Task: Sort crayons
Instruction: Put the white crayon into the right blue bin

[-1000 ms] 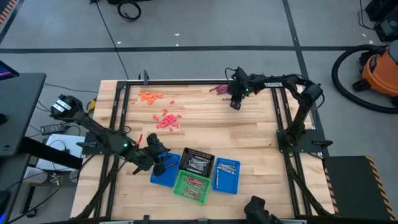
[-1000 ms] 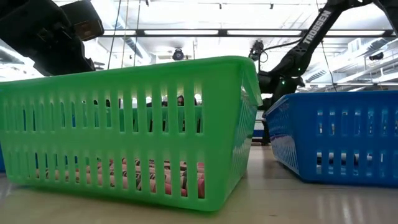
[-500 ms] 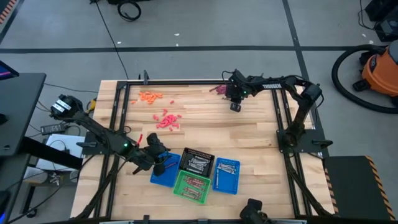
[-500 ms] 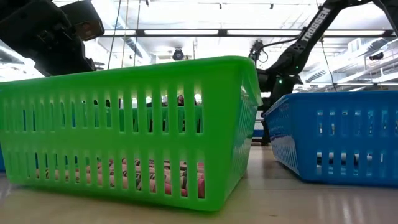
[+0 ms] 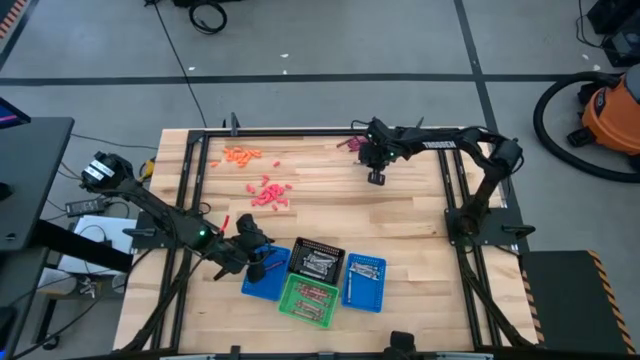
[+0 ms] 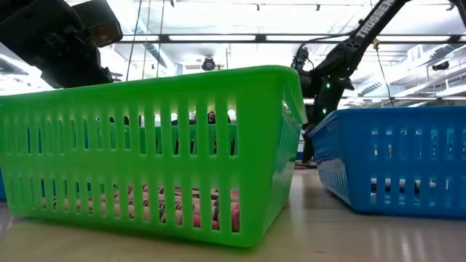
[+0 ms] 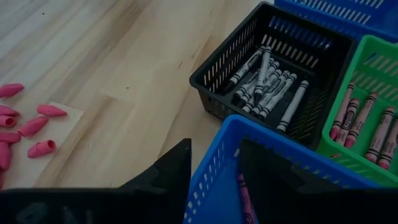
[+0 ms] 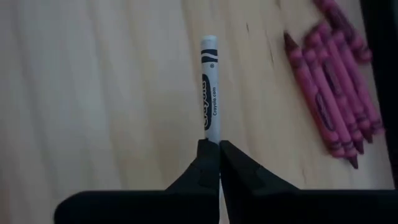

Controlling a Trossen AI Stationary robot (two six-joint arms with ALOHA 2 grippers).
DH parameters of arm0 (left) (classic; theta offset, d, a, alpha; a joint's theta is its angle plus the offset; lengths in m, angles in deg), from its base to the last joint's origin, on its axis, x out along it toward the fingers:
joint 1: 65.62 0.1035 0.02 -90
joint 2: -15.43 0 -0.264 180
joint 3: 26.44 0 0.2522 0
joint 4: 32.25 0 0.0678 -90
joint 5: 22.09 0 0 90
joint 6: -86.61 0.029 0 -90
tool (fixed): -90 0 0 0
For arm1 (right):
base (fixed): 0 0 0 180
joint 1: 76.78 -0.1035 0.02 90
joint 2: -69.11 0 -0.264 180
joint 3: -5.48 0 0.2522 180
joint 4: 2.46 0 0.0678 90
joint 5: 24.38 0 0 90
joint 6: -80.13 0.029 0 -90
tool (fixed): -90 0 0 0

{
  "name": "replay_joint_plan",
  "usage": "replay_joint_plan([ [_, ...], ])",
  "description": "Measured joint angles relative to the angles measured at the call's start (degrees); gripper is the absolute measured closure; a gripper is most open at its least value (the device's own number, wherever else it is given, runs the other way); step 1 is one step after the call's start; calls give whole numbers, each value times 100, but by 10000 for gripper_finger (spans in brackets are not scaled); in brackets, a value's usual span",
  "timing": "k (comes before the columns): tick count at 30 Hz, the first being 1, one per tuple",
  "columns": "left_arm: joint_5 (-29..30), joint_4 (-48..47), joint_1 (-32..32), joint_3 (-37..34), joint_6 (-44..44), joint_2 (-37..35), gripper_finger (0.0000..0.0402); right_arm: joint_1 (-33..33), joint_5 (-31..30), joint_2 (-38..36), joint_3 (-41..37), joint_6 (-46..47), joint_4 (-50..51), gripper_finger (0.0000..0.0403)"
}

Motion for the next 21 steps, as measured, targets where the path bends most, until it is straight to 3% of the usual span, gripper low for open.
replay_joint_plan([
  [10,1,1,55,151,450,0,253,-948,222,-456,3,464,23,391],
  [21,1,-35,232,155,504,0,253,-2280,127,-472,184,808,-411,391],
])
